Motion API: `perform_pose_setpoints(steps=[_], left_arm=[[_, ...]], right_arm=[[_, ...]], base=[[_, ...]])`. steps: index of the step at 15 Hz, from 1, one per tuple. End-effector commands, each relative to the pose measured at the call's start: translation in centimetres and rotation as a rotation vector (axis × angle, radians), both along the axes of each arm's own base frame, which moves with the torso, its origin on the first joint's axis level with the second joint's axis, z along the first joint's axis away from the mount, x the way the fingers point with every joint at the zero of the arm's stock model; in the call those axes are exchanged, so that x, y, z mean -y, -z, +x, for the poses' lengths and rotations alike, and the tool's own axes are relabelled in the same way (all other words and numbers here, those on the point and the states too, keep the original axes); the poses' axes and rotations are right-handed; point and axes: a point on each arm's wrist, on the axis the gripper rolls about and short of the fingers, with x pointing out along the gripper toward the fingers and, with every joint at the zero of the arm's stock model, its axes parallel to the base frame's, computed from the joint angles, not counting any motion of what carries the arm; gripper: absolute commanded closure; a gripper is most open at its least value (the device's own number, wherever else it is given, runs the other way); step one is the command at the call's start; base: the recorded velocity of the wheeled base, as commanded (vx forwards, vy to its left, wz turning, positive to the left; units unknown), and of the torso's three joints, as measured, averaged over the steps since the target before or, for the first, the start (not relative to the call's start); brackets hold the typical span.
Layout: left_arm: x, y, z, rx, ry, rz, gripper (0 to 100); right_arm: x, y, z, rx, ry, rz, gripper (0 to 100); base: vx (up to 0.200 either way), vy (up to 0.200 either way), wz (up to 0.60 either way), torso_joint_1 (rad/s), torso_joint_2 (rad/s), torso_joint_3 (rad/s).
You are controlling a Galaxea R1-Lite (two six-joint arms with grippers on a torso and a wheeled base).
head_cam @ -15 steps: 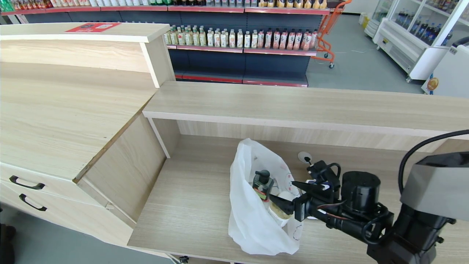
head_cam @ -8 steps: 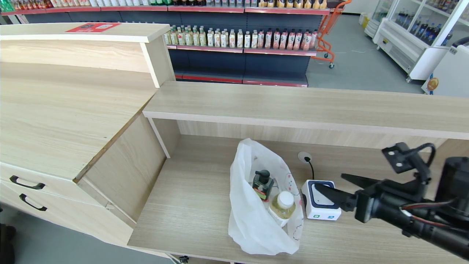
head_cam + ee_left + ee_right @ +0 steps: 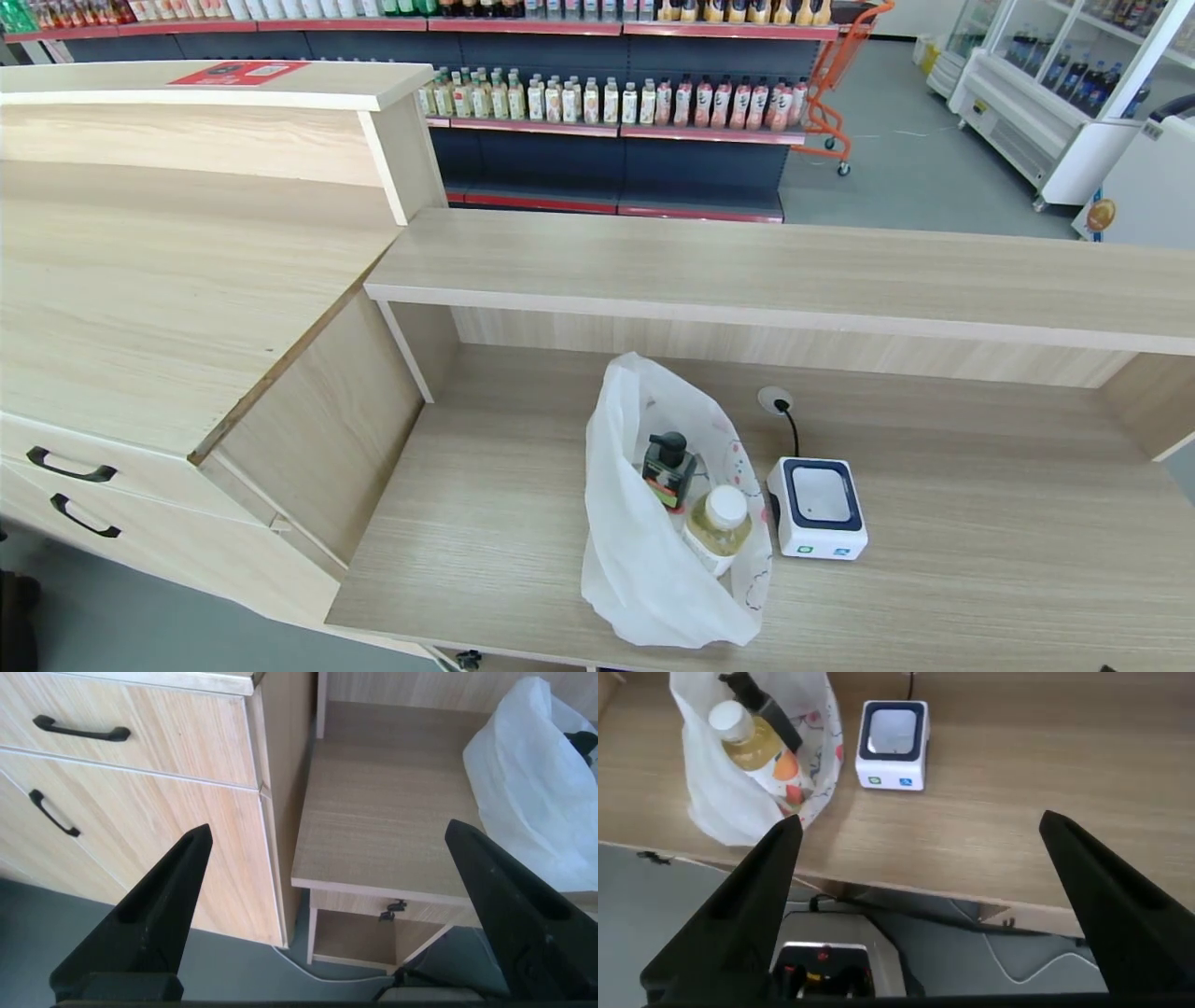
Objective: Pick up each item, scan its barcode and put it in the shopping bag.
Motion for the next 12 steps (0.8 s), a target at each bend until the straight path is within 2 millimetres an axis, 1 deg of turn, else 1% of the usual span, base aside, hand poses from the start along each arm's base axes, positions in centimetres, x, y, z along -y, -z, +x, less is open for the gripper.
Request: perform_pose_setpoints(steps=[1,3,8,9,12], left_arm=[[0.01,0.00,0.00,0.000,-0.001,0.001,0],[0.00,0.00,0.00,0.000,-0.002,-0.001,0],[0.00,0.00,0.00,0.000,-0.001,-0.001,0],[0.00,0.00,0.00,0.000,-0.001,-0.001,0],[0.00,0.00,0.00,0.000,-0.001,-0.001,0]], right_arm=[[0.32,3.47,-3.94,0.161,0.160,-0.038,0],[0.32,3.49,-3.95,0.160,0.171,-0.001,0],[0.32,3.49,-3.96,0.161,0.170,-0.011,0],[0.32,3.49,-3.96,0.161,0.171,-0.016,100],[0.32,3.51,-3.96,0.160,0.171,-0.015,100]], base=[[0.000,0.000,0.00,0.000,0.00,0.000],[0.000,0.000,0.00,0.000,0.00,0.000],[0.000,0.000,0.00,0.000,0.00,0.000],[0.000,0.000,0.00,0.000,0.00,0.000],[0.000,0.000,0.00,0.000,0.00,0.000]])
